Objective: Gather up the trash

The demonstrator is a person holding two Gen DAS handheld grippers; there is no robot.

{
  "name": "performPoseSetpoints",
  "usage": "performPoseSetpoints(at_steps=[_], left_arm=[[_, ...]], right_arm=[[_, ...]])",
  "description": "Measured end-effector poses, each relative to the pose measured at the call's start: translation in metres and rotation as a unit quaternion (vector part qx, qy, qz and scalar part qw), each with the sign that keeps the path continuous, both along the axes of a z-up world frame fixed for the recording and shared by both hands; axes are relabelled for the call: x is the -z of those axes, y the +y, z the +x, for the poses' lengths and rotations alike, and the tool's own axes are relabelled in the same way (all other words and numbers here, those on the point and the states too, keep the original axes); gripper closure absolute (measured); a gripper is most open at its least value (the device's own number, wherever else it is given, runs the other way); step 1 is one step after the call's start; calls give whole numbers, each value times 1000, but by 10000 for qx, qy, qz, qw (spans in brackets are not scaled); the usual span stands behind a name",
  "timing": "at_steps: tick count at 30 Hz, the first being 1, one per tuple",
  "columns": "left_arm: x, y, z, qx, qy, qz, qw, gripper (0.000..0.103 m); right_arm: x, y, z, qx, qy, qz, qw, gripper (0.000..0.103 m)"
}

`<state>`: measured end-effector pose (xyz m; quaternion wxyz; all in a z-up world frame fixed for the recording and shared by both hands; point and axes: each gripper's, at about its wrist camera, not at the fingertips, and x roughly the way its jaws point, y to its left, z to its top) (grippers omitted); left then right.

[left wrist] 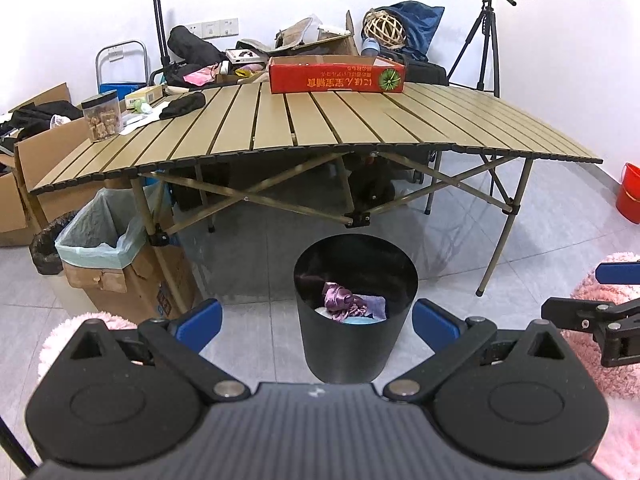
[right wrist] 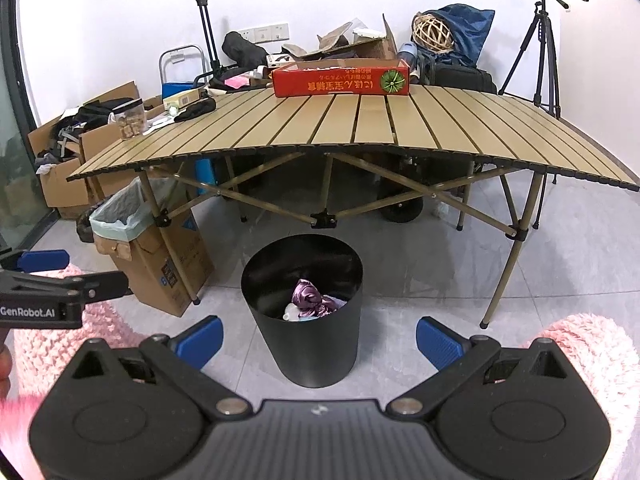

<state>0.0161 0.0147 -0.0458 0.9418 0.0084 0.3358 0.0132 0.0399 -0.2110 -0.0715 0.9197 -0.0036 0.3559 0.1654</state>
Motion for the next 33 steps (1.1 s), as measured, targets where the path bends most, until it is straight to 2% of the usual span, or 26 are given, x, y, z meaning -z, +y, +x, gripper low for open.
performPoseSetpoints(at_steps=[33], left_arm=[[-6, 1, -1, 1, -83, -1, 10000, 0]], right_arm=[[-2, 1, 0, 1, -21, -2, 10000, 0]])
